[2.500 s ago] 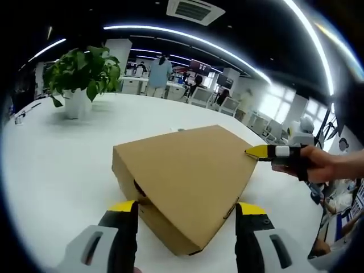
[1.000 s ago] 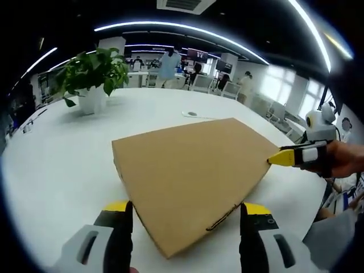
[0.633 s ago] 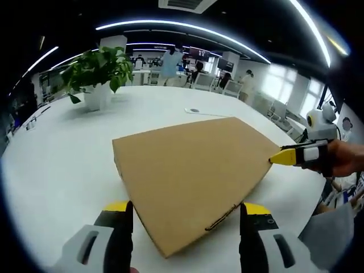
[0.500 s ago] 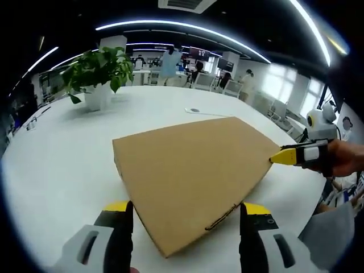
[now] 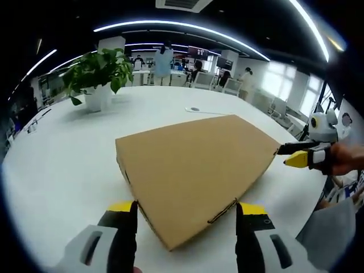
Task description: Operate the shoe box by opening the lid, removing the specified soft item, and placing it in the target area until the item is outside and the box remains undamaged.
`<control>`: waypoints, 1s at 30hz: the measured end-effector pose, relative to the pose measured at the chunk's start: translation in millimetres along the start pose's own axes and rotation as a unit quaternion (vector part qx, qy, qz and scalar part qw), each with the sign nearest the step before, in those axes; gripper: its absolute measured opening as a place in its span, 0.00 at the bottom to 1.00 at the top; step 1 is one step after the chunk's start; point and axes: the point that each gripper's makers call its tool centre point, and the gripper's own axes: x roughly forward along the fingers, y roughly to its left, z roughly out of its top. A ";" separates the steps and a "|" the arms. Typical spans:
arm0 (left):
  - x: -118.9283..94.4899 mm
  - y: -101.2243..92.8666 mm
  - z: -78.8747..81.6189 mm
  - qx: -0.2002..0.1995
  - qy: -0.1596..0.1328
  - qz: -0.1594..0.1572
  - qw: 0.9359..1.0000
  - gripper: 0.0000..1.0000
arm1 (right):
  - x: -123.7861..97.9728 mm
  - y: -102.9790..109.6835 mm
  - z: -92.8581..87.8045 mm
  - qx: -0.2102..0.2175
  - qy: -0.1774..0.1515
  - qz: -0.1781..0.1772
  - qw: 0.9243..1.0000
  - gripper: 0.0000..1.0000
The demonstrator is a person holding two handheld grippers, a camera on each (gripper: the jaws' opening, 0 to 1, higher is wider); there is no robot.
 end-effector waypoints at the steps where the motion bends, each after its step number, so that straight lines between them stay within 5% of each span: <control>1: 0.2 -0.1 -0.1 0.001 0.000 0.001 1.000 0.72 | 0.9 -0.1 -1.3 -0.012 0.007 -0.002 1.000 0.66; 4: 1.7 -2.3 -1.4 0.010 0.003 0.010 1.000 0.72 | 6.5 -2.0 -6.1 -0.059 0.032 -0.018 0.998 0.66; 10: 1.6 -2.3 -1.0 0.003 0.006 0.015 1.000 0.71 | 9.7 -15.2 7.8 -0.001 -0.007 -0.072 0.997 0.55; 30: -21.3 -10.6 18.7 -0.042 -0.028 0.024 0.998 0.69 | -4.4 -2.4 29.0 -0.006 -0.044 -0.070 0.997 0.54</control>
